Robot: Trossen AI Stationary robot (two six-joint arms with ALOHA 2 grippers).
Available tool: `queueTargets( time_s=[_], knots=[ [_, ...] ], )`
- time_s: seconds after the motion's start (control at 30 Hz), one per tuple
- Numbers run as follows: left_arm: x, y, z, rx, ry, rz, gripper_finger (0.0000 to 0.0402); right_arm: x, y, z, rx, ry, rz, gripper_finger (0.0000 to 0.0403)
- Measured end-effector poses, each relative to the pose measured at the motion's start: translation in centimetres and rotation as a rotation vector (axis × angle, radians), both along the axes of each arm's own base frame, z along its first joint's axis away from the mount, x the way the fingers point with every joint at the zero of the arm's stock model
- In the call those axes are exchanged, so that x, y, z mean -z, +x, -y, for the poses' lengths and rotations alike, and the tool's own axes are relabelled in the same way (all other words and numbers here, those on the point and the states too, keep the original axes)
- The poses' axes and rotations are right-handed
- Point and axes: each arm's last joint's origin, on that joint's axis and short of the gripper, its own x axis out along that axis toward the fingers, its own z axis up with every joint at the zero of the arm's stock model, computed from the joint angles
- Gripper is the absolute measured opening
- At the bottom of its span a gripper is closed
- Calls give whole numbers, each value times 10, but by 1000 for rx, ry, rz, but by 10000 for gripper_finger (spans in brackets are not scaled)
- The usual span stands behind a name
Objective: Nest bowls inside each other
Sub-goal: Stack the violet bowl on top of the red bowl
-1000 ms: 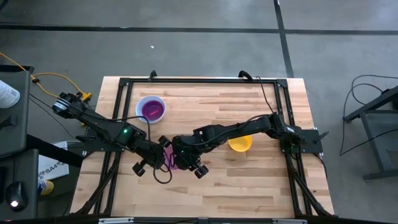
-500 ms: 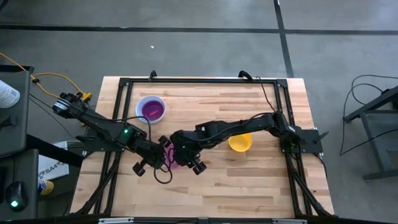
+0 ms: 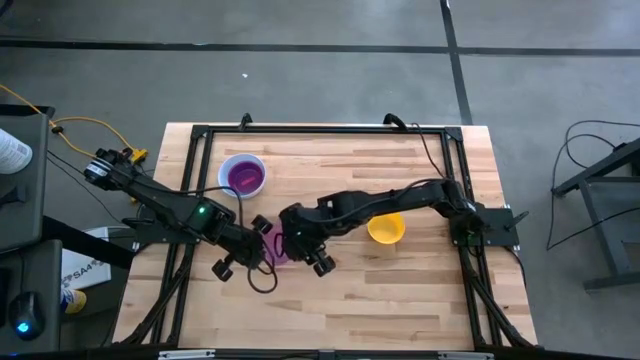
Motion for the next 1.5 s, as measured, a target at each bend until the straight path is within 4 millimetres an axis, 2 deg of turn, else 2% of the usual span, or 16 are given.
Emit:
queueTargets(
  time_s=[0.07,0.27,0.53,0.63,1.0,1.23,1.5],
  knots=[
    [1,-2,-1,-17,1,-24,0,-8,-5,5,20,-9,3,182],
    [0,-8,-6,-71,56,-39,0,-51,-27,25,104,32,72,182],
    [-14,-25,-28,-214,78,-26,0,-84,-58,45,251,85,48,181],
    [-18,-31,-41,-290,60,-20,0,-88,-64,47,279,105,27,182],
    [-2,-50,-94,-555,126,-77,0,-82,-70,36,276,112,-62,176],
    [4,-53,-121,-636,163,-105,0,-82,-71,28,254,108,-64,176],
    [19,-60,-147,-714,191,-167,0,-81,-71,29,259,108,-74,176]
  ],
)
